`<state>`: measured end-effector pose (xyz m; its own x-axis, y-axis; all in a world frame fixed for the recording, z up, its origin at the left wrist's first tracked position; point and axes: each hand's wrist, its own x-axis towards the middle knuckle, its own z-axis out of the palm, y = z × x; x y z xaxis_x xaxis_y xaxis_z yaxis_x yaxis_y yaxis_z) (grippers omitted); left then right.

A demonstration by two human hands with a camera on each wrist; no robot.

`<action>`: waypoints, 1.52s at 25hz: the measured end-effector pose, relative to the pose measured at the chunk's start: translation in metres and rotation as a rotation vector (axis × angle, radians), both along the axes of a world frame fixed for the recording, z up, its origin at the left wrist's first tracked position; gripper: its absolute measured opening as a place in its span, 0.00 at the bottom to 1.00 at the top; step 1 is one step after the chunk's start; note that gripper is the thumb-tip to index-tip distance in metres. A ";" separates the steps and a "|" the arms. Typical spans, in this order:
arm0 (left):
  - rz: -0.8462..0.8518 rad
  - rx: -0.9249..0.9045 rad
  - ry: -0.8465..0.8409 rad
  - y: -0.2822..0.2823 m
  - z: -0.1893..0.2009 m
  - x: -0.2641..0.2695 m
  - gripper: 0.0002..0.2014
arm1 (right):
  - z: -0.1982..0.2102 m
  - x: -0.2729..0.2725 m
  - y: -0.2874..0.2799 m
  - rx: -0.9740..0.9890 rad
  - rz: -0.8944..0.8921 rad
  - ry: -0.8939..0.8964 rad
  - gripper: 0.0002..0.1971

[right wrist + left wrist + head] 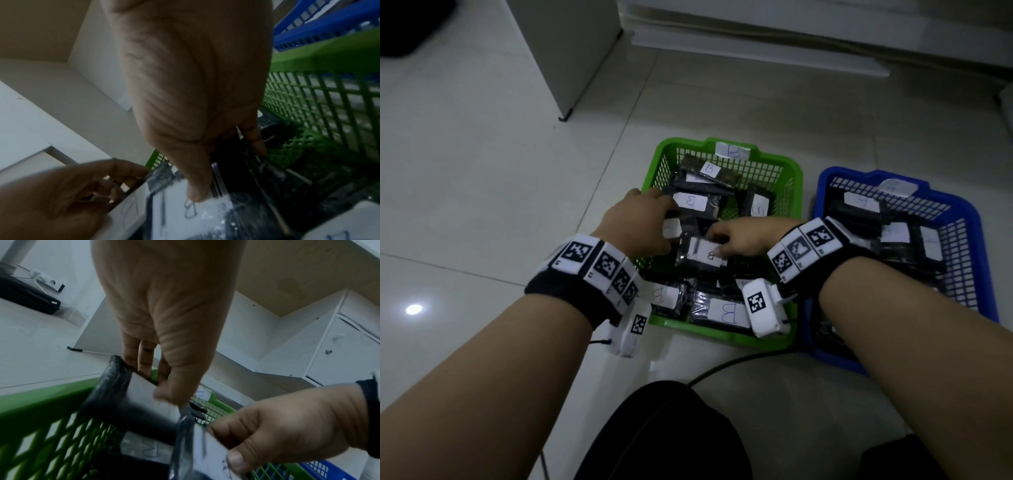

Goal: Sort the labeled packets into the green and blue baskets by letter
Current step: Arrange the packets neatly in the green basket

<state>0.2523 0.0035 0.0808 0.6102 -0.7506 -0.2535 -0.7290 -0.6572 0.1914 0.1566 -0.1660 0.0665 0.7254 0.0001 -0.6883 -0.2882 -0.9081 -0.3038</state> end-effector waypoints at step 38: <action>-0.079 0.074 0.131 -0.018 -0.025 -0.015 0.39 | -0.011 -0.022 -0.020 0.132 -0.663 -0.358 0.22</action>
<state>0.2369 -0.0149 0.0556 0.5080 -0.7711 -0.3839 -0.7508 -0.6148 0.2415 0.1347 -0.1860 0.0558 0.7810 -0.4474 -0.4358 -0.6240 -0.5288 -0.5753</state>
